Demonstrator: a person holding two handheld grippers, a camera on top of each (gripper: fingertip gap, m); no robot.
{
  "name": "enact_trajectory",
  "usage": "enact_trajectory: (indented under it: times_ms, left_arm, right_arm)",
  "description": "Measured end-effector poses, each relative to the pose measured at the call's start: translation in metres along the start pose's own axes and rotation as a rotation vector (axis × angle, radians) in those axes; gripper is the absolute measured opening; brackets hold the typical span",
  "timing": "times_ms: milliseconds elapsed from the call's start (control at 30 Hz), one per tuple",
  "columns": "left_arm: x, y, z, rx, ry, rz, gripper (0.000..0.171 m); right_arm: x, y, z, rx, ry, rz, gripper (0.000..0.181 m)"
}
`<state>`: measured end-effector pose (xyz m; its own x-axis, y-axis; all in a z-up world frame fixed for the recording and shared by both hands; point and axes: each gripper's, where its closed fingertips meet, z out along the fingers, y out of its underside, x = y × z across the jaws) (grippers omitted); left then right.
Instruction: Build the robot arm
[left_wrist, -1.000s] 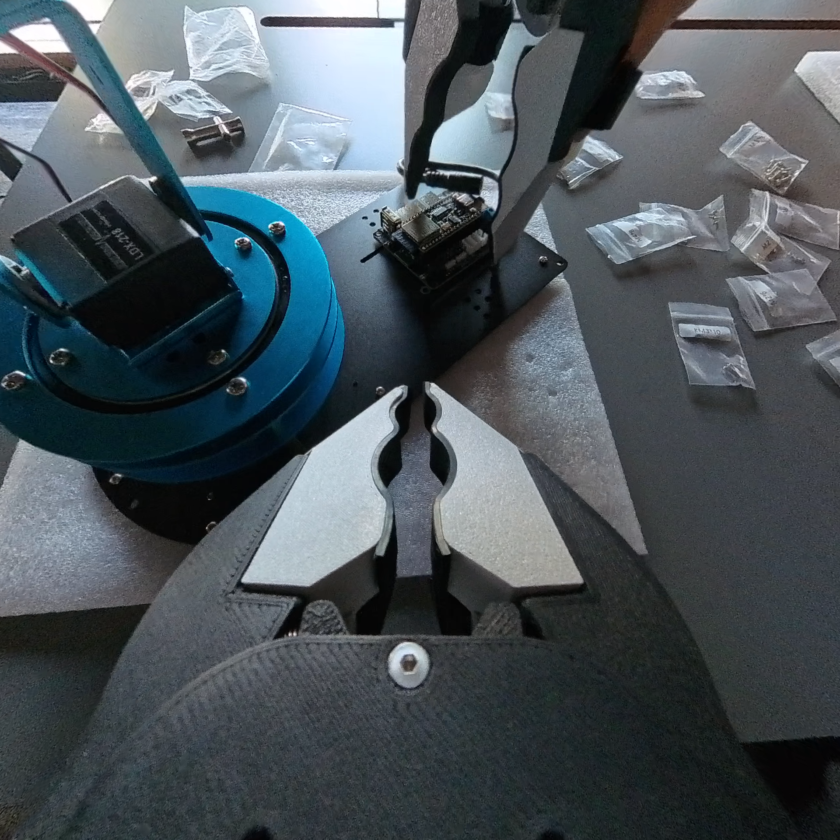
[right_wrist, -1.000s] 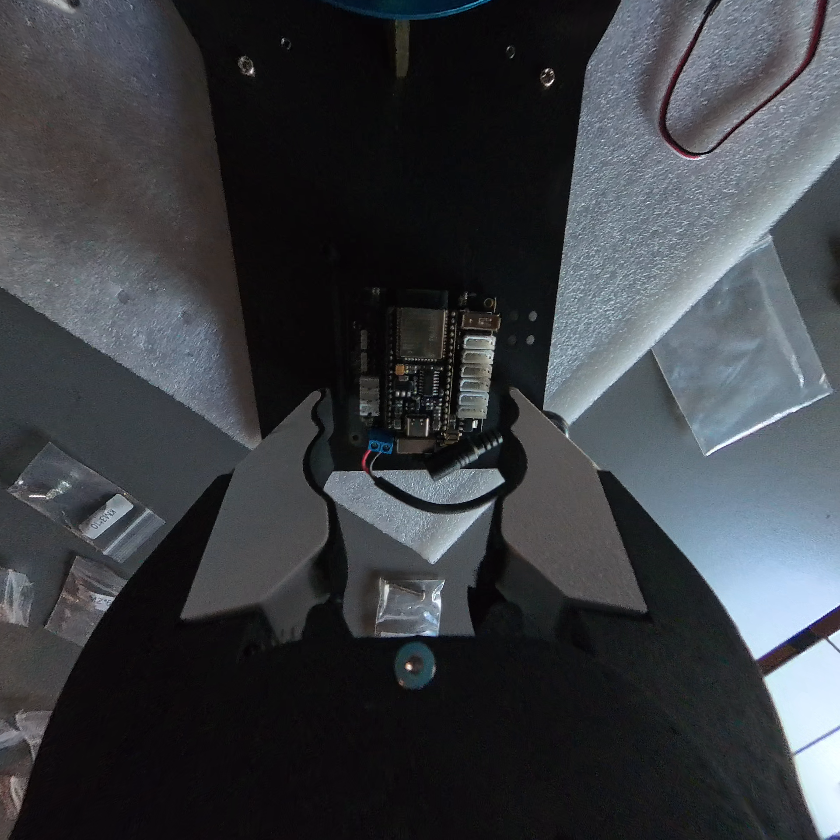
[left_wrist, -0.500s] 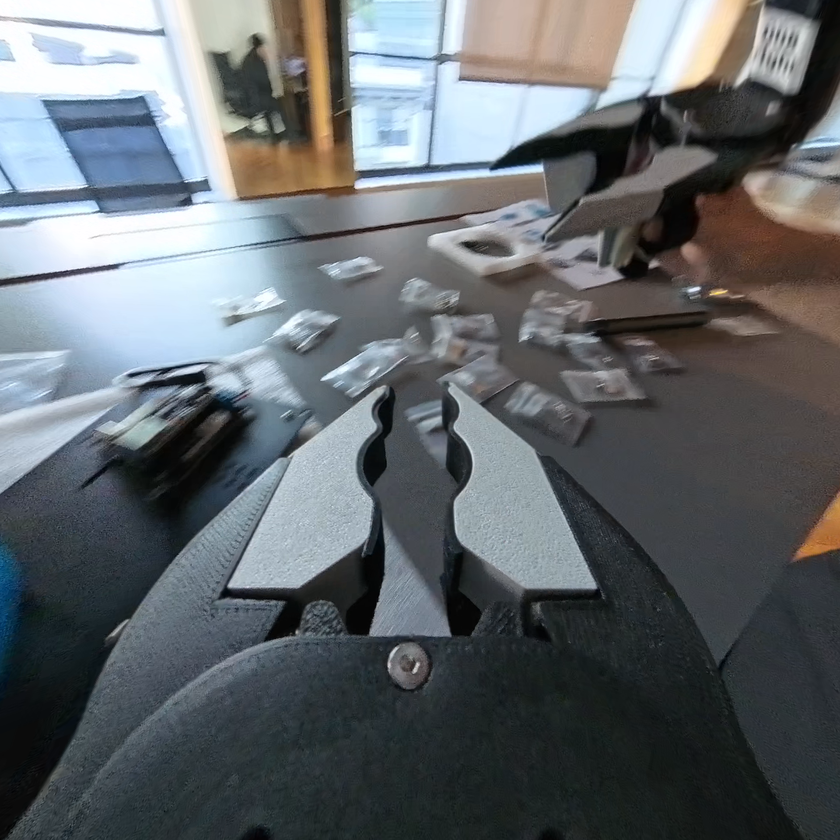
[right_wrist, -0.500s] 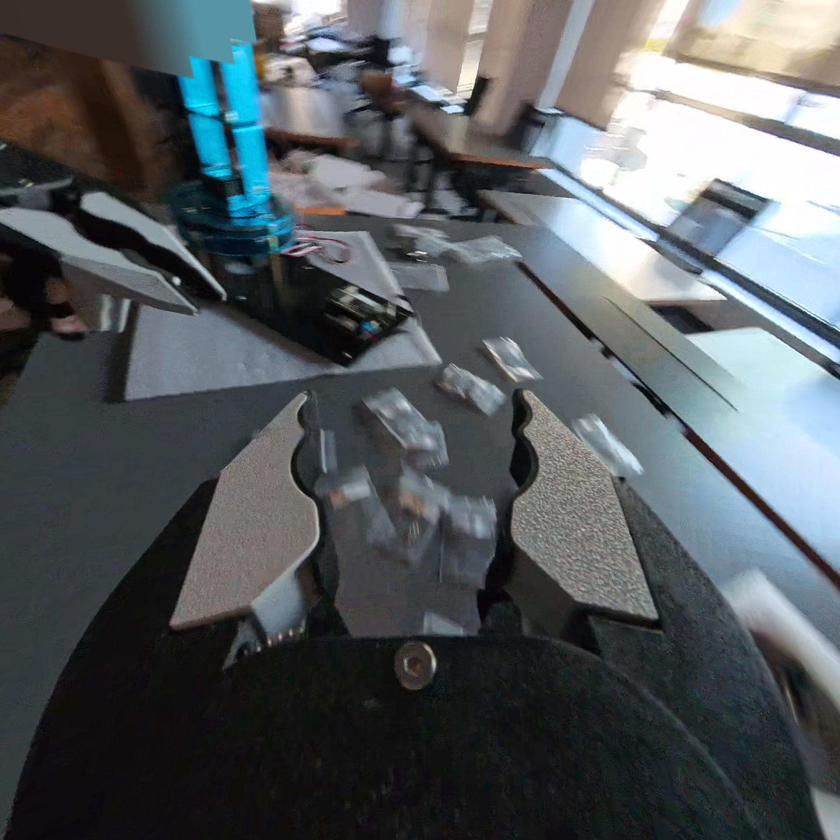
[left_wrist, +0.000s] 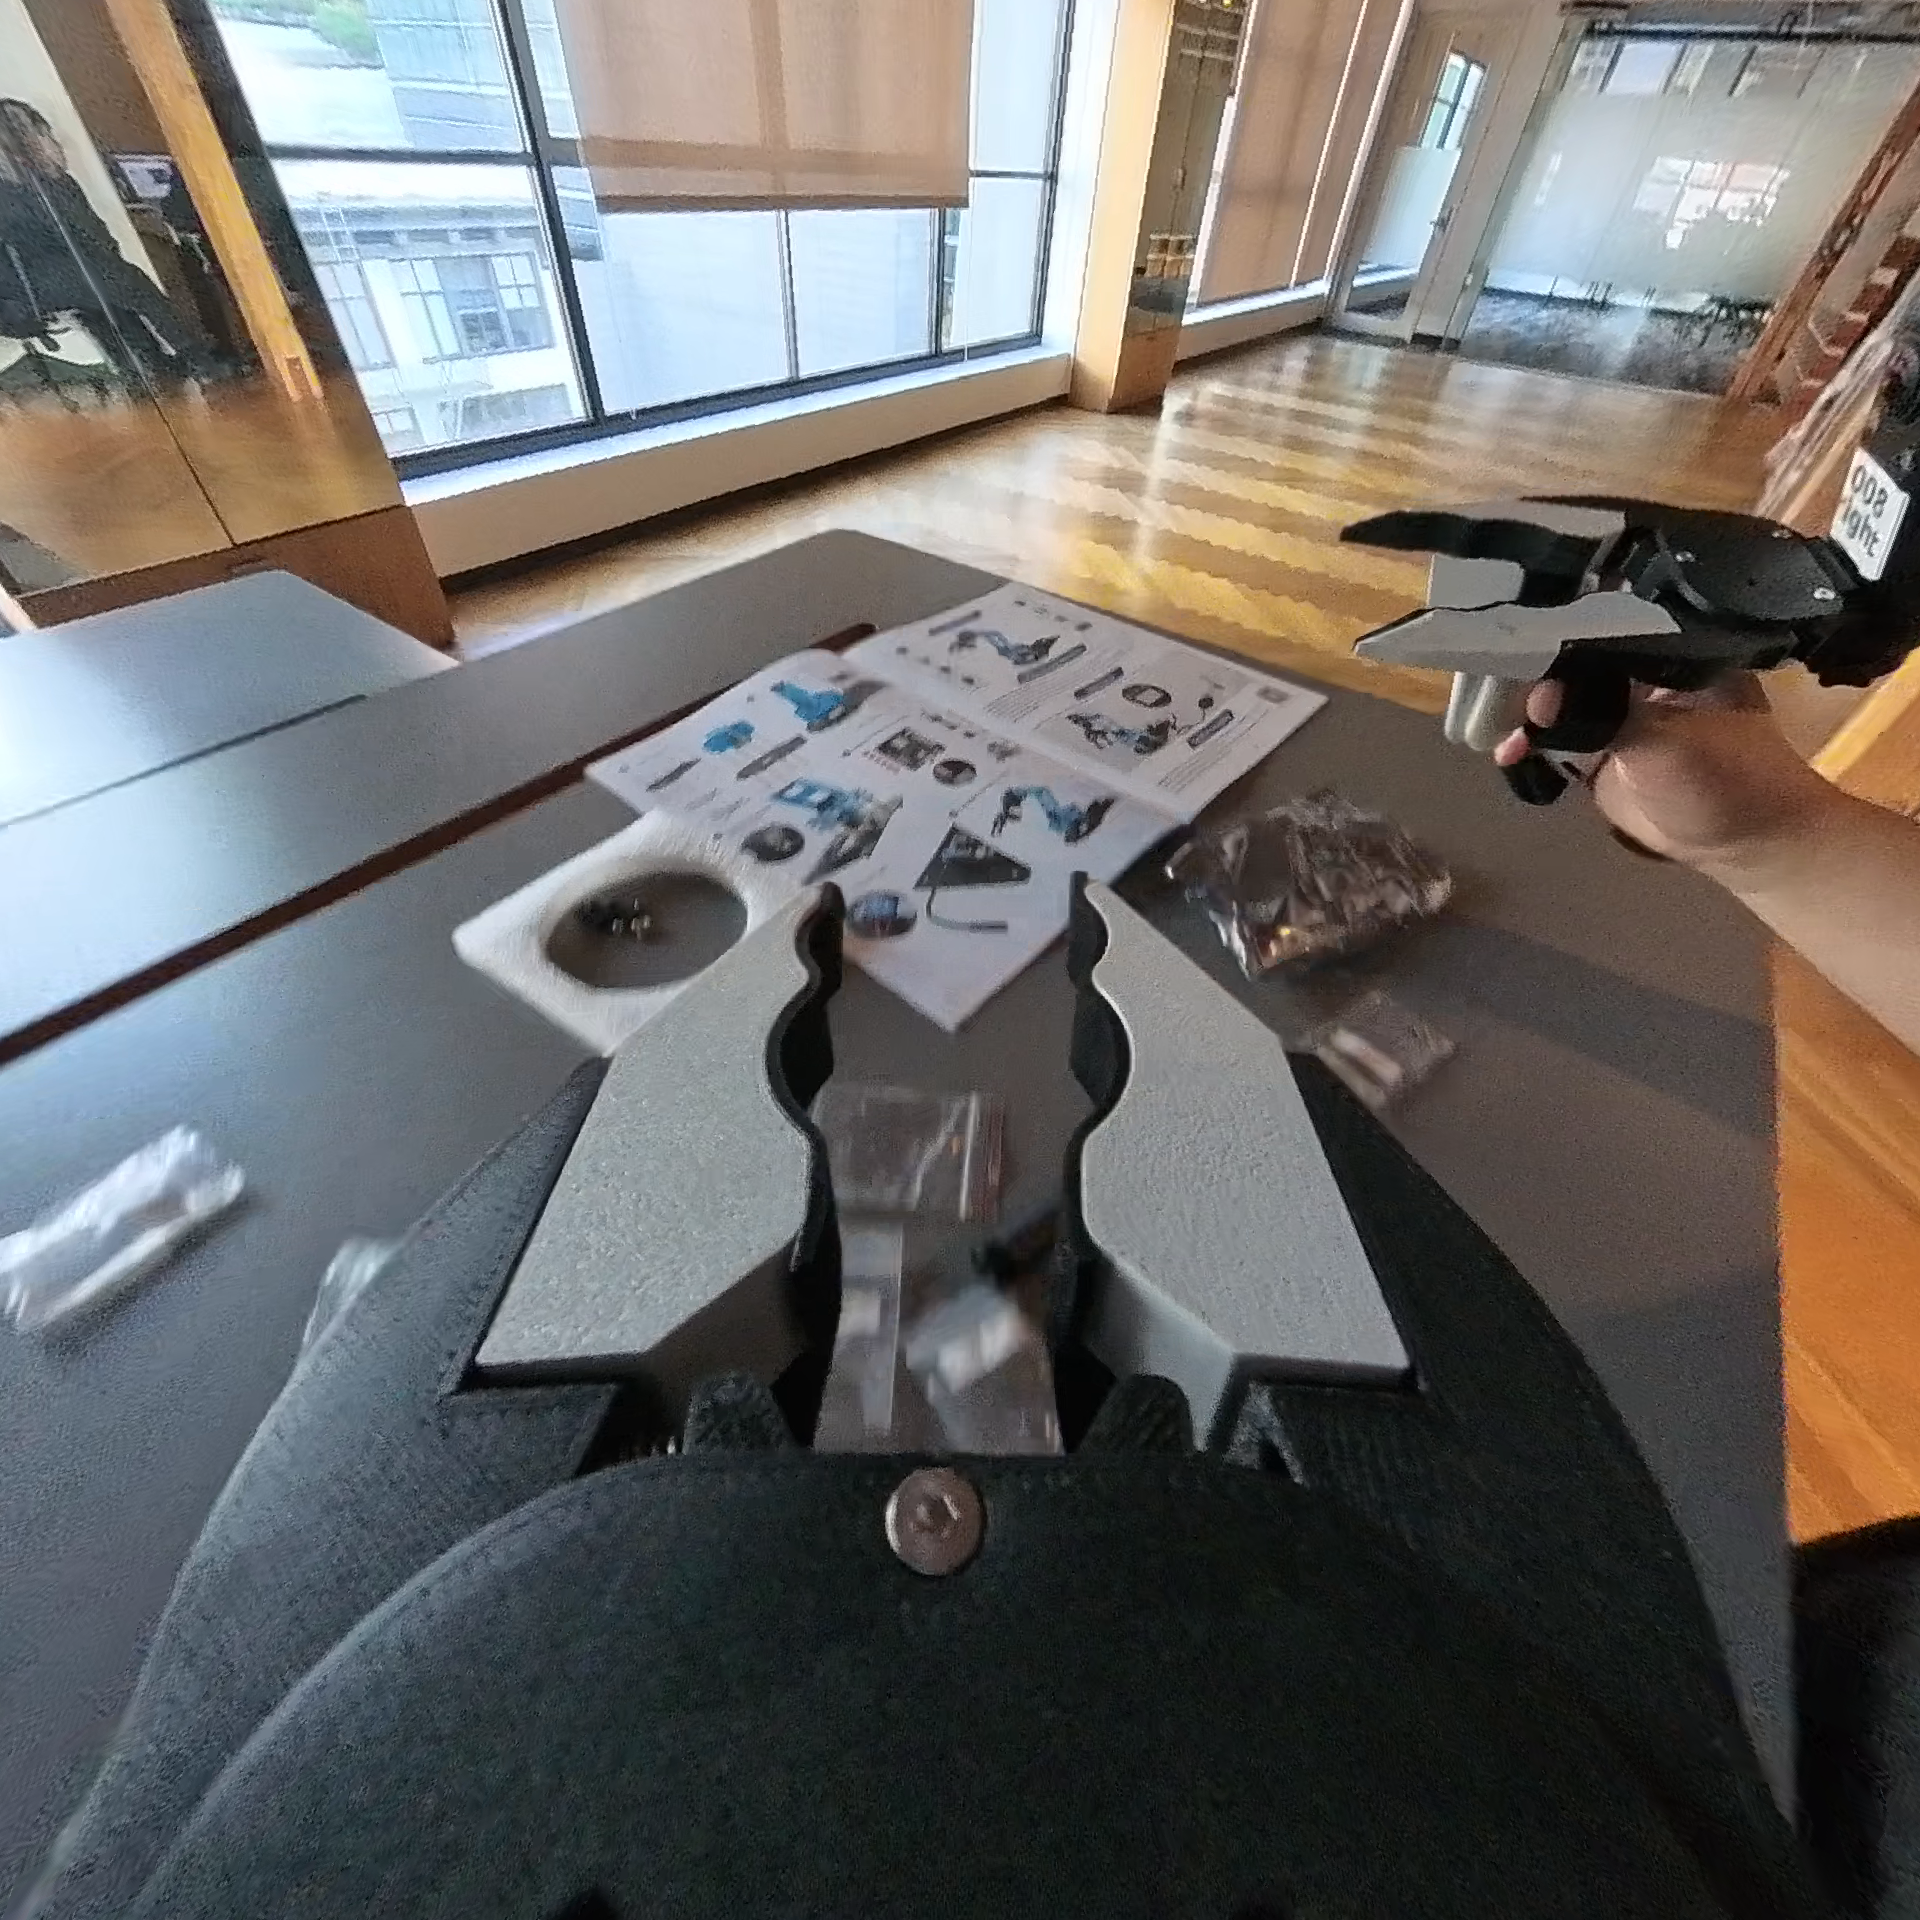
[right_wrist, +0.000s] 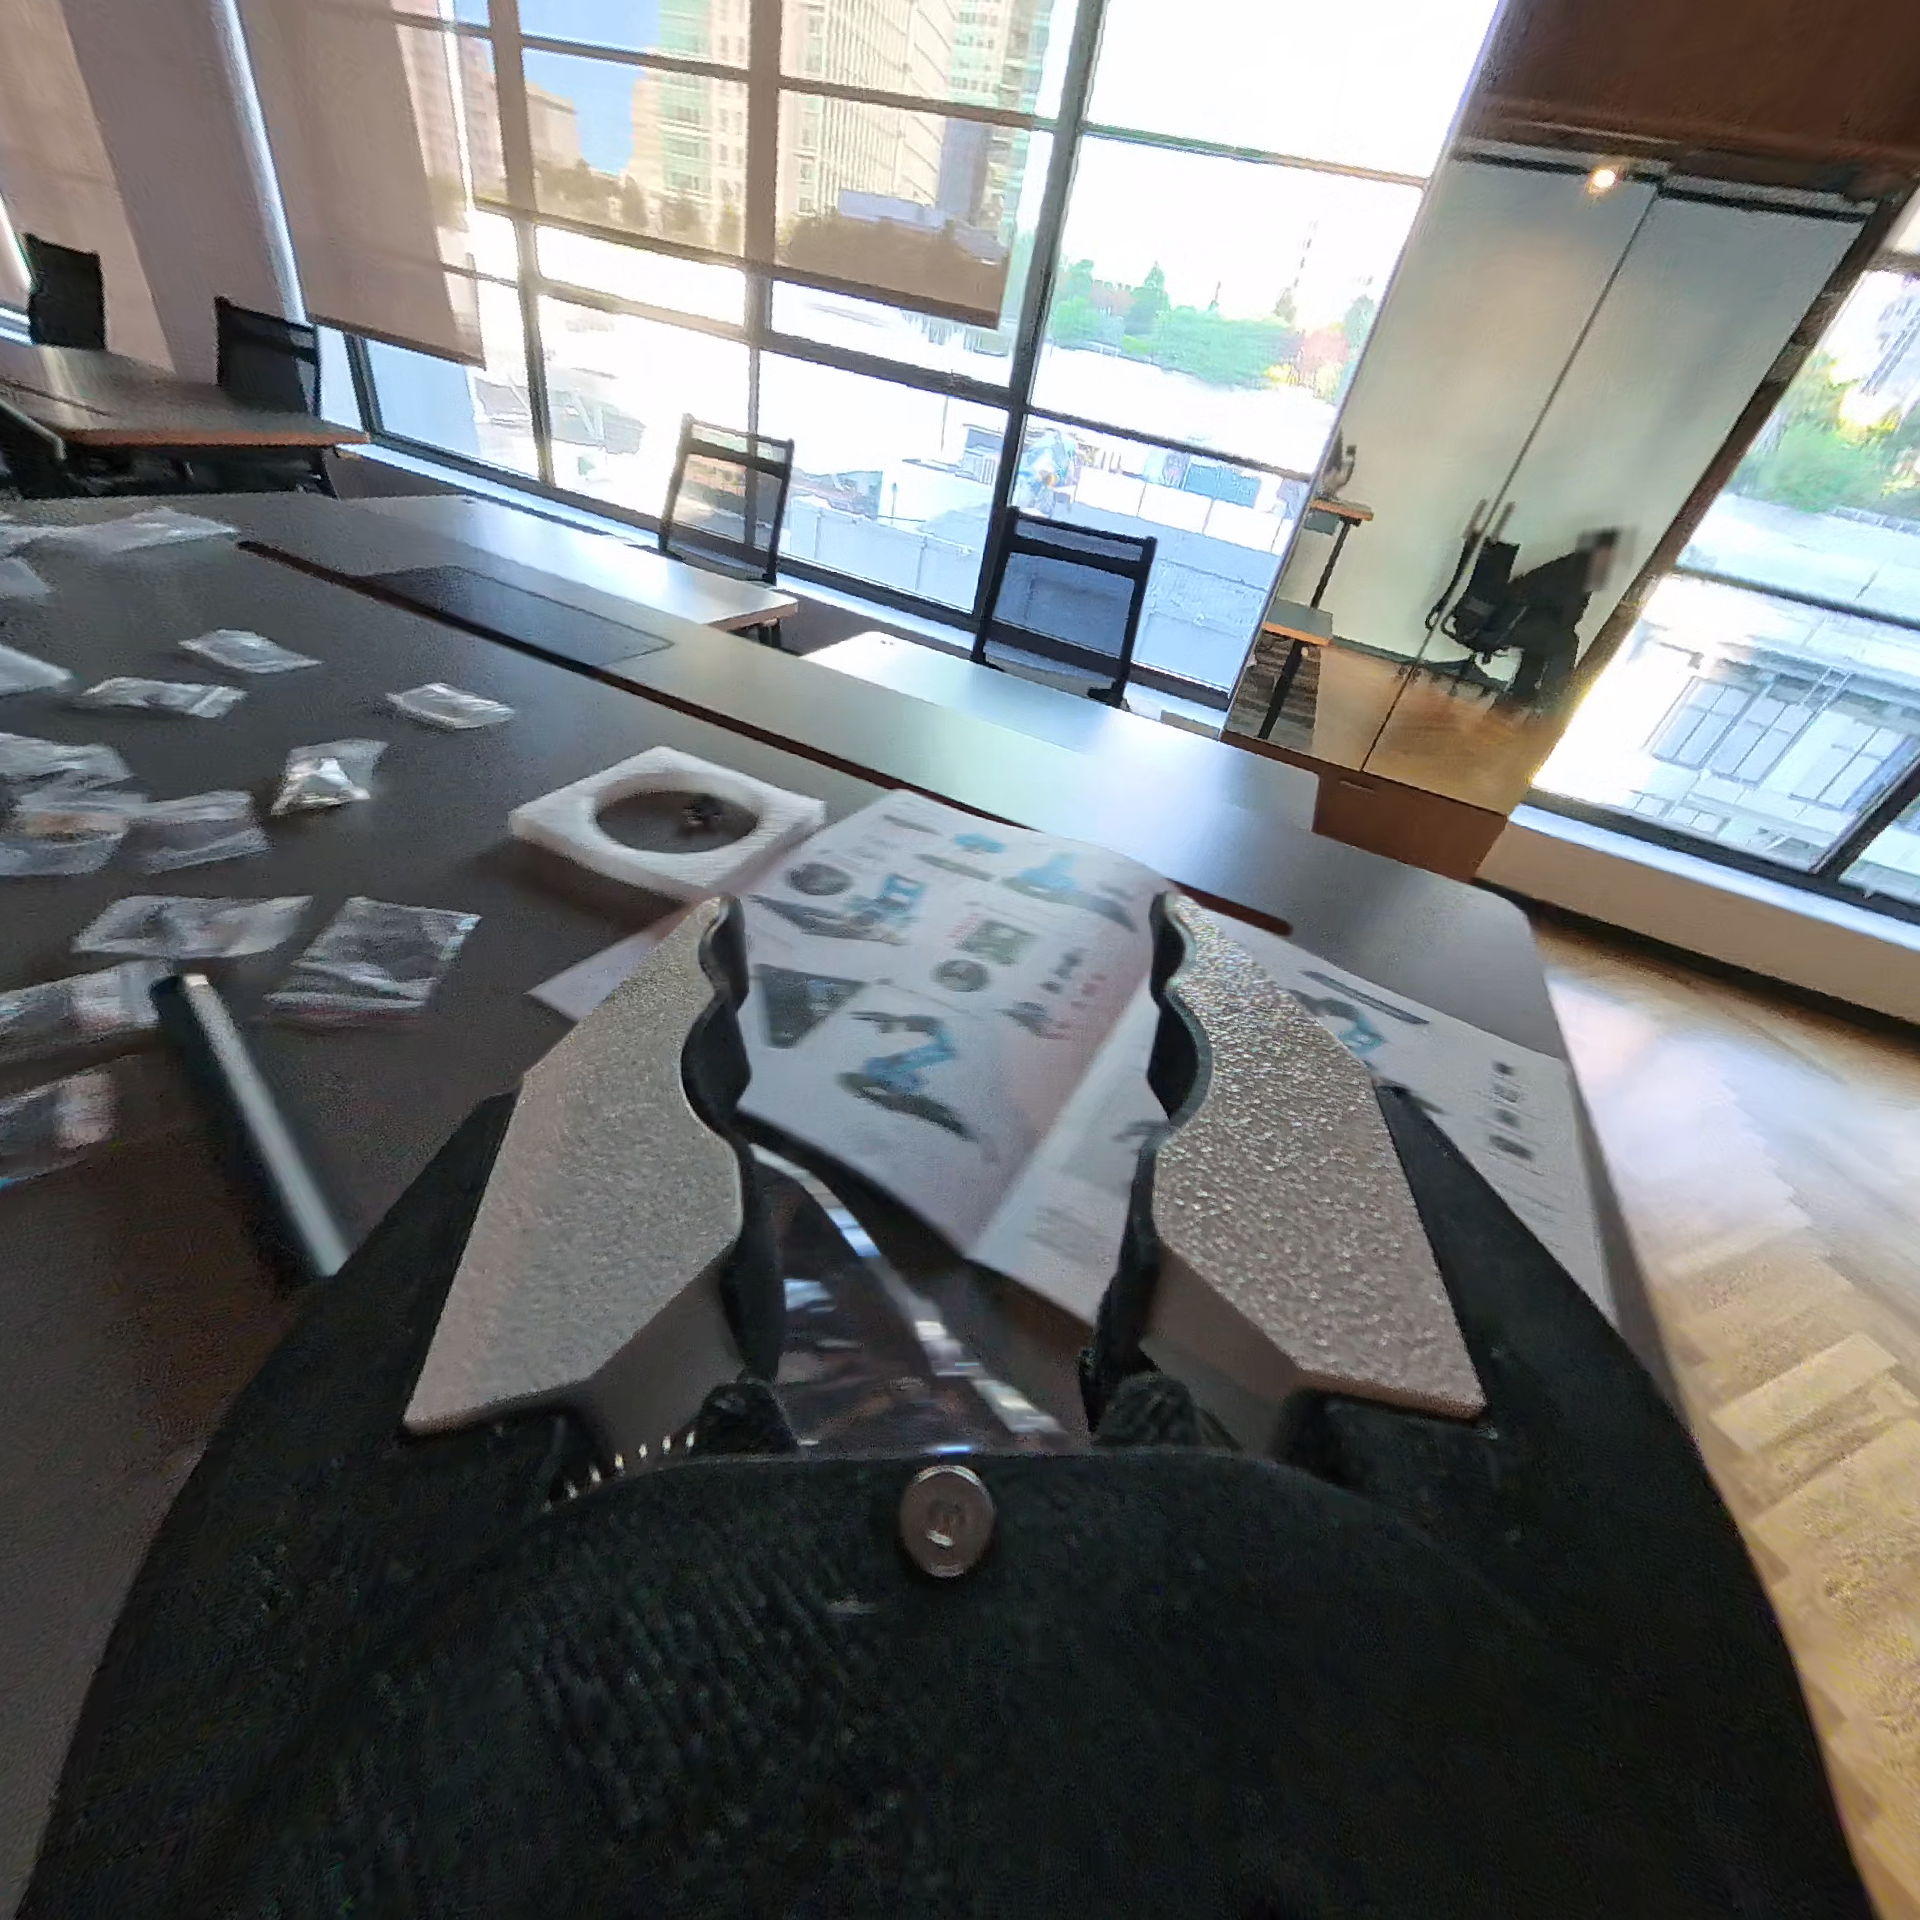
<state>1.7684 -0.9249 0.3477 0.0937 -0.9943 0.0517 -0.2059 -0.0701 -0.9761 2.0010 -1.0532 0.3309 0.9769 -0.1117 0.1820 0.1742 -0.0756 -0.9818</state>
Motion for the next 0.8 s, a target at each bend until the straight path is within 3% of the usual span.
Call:
enact_trajectory:
  times_ms: [167, 267, 333, 433, 533, 600, 667, 733, 800]
  left_arm:
    - [0.0, -0.071, 0.087, 0.008, -0.042, 0.052, 0.05]
    - [-0.02, -0.114, 0.123, -0.007, -0.148, 0.069, 0.053]
    - [-0.032, -0.13, 0.139, -0.029, -0.208, 0.05, 0.054]
    - [-0.052, -0.127, 0.146, -0.093, -0.333, 0.012, 0.053]
    - [-0.074, -0.122, 0.137, -0.064, -0.478, -0.032, 0.043]
    - [-0.081, -0.124, 0.135, -0.002, -0.502, -0.119, 0.037]
    - [-0.084, -0.124, 0.14, 0.037, -0.477, -0.172, 0.033]
    - [-0.094, -0.12, 0.142, 0.027, -0.499, -0.226, 0.033]
    - [-0.103, -0.123, 0.145, 0.054, -0.515, -0.208, 0.032]
  right_arm:
    - [0.105, -0.023, 0.029, -0.047, -0.004, 0.034, 0.072]
    - [0.139, -0.055, 0.068, -0.062, -0.064, -0.01, 0.062]
    - [0.151, -0.061, 0.1, -0.146, -0.115, -0.002, 0.059]
    - [0.156, -0.045, 0.133, -0.297, -0.188, 0.029, 0.053]
    - [0.159, -0.024, 0.153, -0.376, -0.207, 0.042, 0.045]
    - [0.163, -0.002, 0.163, -0.481, -0.233, 0.013, 0.041]
    - [0.188, 0.014, 0.168, -0.613, -0.148, -0.072, 0.041]
    - [0.193, 0.017, 0.175, -0.588, -0.141, -0.084, 0.039]
    - [0.188, 0.027, 0.179, -0.612, -0.184, 0.018, 0.034]
